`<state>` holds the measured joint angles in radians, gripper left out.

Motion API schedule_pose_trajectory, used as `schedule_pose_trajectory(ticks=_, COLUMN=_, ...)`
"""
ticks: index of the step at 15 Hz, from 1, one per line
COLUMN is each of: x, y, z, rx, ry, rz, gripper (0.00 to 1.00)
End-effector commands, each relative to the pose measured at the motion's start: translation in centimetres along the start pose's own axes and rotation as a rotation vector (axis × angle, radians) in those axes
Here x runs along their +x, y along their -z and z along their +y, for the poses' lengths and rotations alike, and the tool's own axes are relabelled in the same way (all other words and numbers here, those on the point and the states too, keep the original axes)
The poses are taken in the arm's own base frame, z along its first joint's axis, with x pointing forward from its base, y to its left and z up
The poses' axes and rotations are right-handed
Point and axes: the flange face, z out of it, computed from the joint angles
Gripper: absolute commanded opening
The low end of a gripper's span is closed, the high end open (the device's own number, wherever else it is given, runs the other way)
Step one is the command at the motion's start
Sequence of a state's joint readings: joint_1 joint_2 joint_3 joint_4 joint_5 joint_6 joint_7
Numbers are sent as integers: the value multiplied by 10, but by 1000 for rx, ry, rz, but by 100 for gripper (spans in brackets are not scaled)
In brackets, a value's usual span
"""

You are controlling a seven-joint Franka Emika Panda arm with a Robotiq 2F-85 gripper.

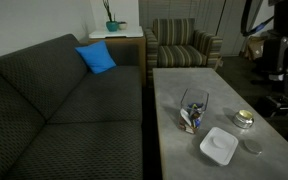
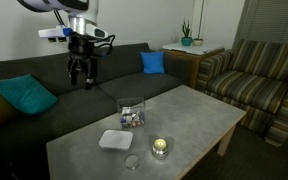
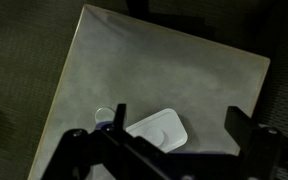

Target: Pick up the lid and put it on the bowl

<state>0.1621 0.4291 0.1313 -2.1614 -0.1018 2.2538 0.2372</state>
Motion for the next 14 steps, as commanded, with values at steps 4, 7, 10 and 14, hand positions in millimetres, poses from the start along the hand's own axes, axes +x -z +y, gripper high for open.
schedule_pose_trajectory(ticks=4, x=4, y=-3, z=-6, rx=-21, ry=12, rz=26, gripper=100)
schedule_pose_trajectory(ticks=7, x=14, y=-12, z=-15, rx=-40, ry=20, rz=35, gripper=100)
schedule_pose_trajectory(ticks=10, x=32, y=-32, z=-28, rx=-67, ry=47, rz=36, gripper=100)
schedule_pose_trajectory(ticks=14, x=71, y=-73, z=-35, rx=-112, ry=97, rz=37, gripper=100)
